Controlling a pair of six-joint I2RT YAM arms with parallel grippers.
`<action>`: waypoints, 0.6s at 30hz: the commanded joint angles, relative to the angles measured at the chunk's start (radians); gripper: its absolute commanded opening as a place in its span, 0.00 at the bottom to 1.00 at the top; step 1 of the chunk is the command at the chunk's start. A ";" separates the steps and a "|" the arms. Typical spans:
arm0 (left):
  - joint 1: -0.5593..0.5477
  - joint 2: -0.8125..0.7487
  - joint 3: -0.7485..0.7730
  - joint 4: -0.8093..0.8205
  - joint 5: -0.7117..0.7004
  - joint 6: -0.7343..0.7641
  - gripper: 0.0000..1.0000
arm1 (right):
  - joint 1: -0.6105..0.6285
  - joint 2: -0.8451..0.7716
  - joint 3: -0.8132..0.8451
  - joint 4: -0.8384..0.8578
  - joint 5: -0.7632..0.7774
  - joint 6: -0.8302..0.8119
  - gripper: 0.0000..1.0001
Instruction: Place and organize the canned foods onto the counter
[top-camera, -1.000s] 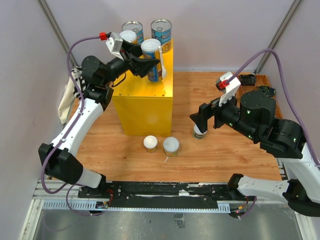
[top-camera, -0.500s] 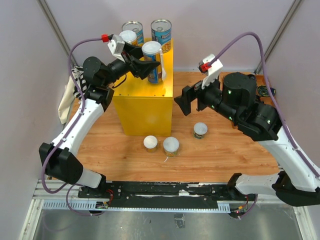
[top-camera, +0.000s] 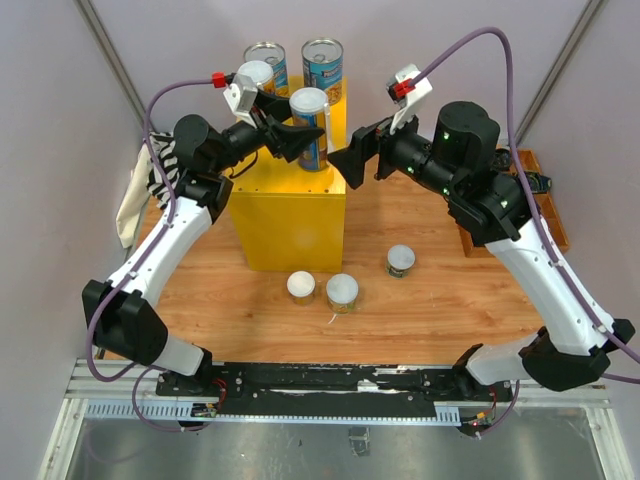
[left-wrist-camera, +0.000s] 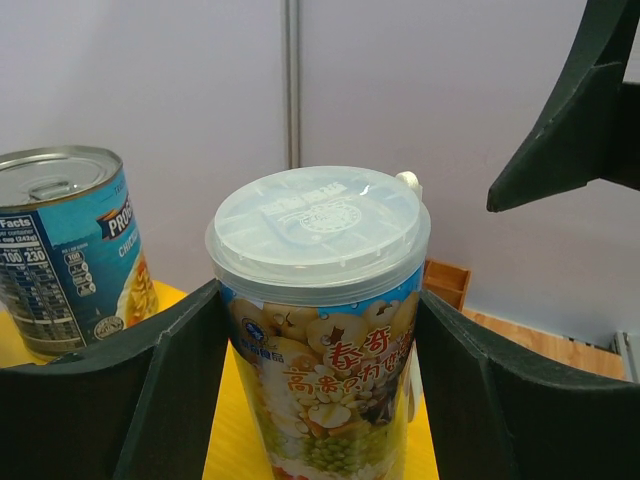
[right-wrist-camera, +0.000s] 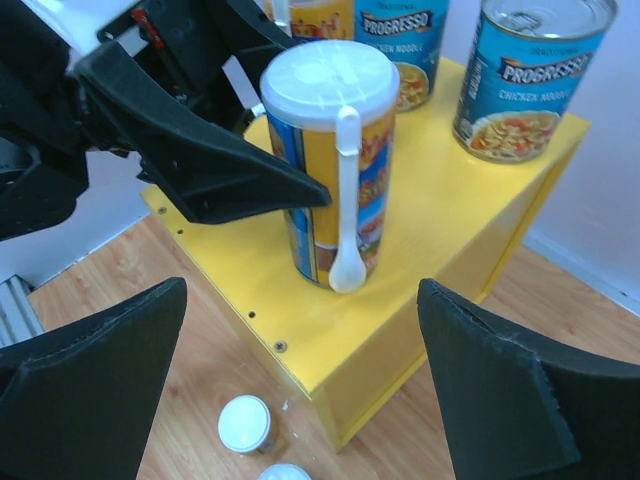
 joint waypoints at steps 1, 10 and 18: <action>-0.020 -0.010 0.016 0.085 -0.019 0.029 0.00 | -0.014 0.019 0.054 0.084 -0.070 -0.017 0.98; -0.061 -0.040 -0.021 0.013 -0.079 0.090 0.19 | -0.045 0.070 0.078 0.141 -0.083 -0.018 0.98; -0.072 -0.063 -0.038 -0.022 -0.111 0.105 0.53 | -0.082 0.148 0.115 0.196 -0.135 0.015 0.98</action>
